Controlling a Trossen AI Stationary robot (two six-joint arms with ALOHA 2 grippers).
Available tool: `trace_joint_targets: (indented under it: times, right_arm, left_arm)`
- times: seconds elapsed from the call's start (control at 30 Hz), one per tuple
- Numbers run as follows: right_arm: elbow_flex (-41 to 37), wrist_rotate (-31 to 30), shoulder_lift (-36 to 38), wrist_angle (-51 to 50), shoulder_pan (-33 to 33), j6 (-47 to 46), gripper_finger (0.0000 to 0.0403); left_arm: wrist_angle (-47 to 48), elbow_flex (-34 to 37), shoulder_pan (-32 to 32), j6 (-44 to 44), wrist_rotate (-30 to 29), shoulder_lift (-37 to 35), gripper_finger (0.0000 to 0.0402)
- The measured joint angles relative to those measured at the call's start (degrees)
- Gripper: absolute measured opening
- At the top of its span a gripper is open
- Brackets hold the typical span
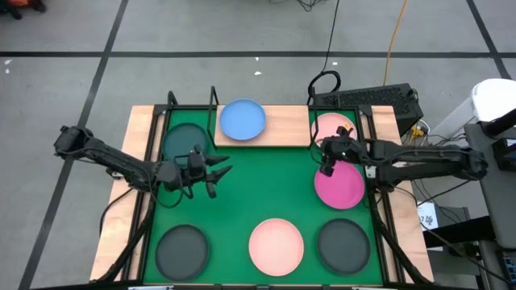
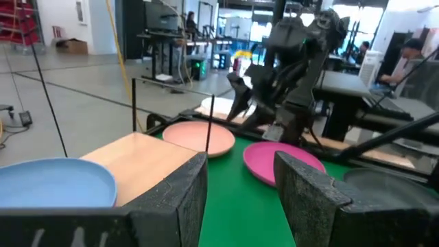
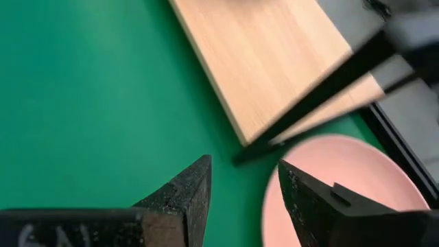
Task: Place and stack plates onto a shelf
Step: Stack the top light orange plate on top of the blue plate on the shelf
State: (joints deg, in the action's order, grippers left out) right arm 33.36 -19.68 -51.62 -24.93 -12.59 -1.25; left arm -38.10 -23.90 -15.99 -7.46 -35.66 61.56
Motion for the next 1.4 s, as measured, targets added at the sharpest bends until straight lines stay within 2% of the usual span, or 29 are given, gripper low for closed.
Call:
trace_joint_targets:
  times: [0.3,0.53,0.93,1.2,1.3,1.4]
  right_arm:
    - [0.0,-0.12,-10.71,-0.15,-6.46,0.39,0.015]
    - [-0.47,-2.82,-16.44,-0.01,-9.65,-0.07,0.015]
    - [-5.64,-2.59,-17.87,4.39,-13.83,1.77,0.015]
    - [-6.05,-2.54,-17.11,4.99,-13.99,2.12,0.015]
    - [-6.05,-1.58,-17.18,4.93,-14.17,2.75,0.0136]
    - [-6.05,1.75,-17.19,4.96,-15.12,3.53,0.0085]
  left_arm:
    - [0.12,0.0,0.59,0.06,0.61,0.0,0.0172]
    - [0.54,0.0,0.59,0.17,1.14,0.0,0.0172]
    - [0.62,0.0,0.59,0.16,1.2,0.02,0.0172]
    - [0.64,0.0,0.59,-0.15,1.22,0.02,0.0172]
    - [0.63,0.0,0.59,-0.11,1.25,0.02,0.0172]
    - [0.65,0.0,0.59,-0.11,1.25,0.04,0.0172]
